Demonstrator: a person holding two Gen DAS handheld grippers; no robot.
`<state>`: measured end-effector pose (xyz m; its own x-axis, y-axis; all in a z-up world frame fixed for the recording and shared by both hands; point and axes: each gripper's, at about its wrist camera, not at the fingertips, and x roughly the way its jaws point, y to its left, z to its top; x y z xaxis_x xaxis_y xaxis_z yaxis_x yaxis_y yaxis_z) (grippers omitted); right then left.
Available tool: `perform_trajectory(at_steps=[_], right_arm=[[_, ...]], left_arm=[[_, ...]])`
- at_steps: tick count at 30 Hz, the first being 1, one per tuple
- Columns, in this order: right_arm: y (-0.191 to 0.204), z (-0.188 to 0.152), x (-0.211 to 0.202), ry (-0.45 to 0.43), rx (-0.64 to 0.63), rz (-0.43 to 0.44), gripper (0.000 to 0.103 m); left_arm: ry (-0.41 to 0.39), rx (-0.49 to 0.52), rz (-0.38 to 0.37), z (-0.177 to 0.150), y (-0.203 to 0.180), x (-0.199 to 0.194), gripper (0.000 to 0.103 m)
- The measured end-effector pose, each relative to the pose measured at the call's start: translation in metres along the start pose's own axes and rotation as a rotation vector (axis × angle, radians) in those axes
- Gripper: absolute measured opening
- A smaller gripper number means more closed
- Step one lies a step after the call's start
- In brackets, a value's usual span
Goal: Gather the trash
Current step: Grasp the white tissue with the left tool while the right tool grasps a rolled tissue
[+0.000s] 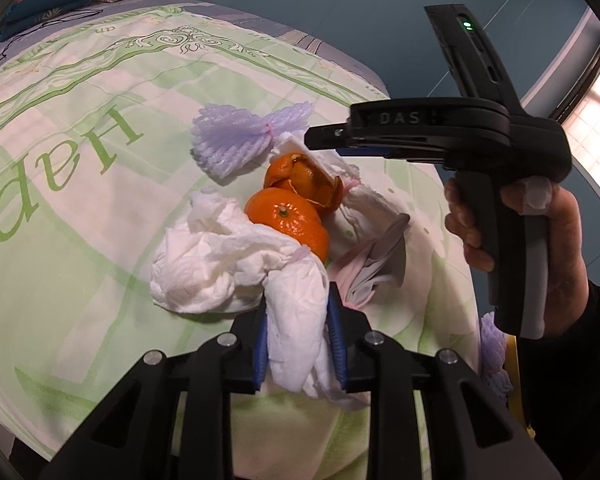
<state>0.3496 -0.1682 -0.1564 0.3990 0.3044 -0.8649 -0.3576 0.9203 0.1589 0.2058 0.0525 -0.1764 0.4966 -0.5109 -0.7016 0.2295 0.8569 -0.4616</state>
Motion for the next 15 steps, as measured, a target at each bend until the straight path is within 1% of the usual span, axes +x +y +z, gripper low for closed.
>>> perform_trajectory(at_steps=[1, 4, 10, 14, 15], right_arm=[[0.001, 0.001, 0.001, 0.001, -0.007, -0.013, 0.038], [0.002, 0.001, 0.009, 0.028, -0.012, -0.011, 0.040], [0.001, 0.002, 0.021, 0.059, -0.006, -0.022, 0.040], [0.002, 0.002, 0.029, 0.081, -0.011, -0.037, 0.039], [0.002, 0.003, 0.030, 0.084, -0.004, -0.034, 0.037]], left_arm=[[0.001, 0.000, -0.002, 0.000, 0.000, 0.001, 0.023], [0.003, -0.002, -0.013, 0.001, 0.000, 0.003, 0.023], [0.022, 0.006, -0.007, 0.000, -0.002, 0.013, 0.023], [0.016, 0.015, -0.008, 0.001, -0.003, 0.012, 0.018], [0.015, 0.014, -0.010, 0.001, -0.002, 0.011, 0.018]])
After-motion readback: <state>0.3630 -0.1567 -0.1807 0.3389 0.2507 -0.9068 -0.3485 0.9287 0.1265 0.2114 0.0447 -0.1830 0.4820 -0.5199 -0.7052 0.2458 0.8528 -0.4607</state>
